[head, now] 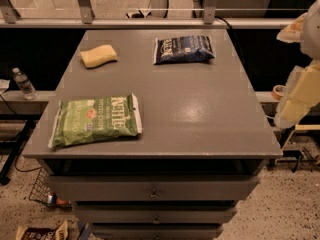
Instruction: Pick green jalapeno chip bag
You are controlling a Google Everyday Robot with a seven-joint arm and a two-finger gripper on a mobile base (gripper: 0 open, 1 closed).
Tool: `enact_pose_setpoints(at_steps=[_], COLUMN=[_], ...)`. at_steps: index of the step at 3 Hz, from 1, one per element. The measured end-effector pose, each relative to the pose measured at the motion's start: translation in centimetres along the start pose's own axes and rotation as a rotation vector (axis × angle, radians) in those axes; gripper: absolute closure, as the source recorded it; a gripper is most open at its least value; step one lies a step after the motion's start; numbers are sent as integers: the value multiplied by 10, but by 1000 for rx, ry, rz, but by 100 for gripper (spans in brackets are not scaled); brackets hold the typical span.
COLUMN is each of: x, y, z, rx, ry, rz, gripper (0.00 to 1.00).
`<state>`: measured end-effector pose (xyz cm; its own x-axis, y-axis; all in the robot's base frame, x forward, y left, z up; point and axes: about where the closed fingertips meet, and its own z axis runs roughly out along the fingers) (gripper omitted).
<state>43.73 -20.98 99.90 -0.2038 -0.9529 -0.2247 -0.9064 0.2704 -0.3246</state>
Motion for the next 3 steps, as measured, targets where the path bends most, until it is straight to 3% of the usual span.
enact_pose_setpoints(at_steps=[1,2,3], x=[-1,-26,-64], y=[0,3,10], z=[0,8,35], rx=[1,-30,-94], ry=[-1,-26,-28], rz=[-2,-49,-140], gripper=[0,0,0])
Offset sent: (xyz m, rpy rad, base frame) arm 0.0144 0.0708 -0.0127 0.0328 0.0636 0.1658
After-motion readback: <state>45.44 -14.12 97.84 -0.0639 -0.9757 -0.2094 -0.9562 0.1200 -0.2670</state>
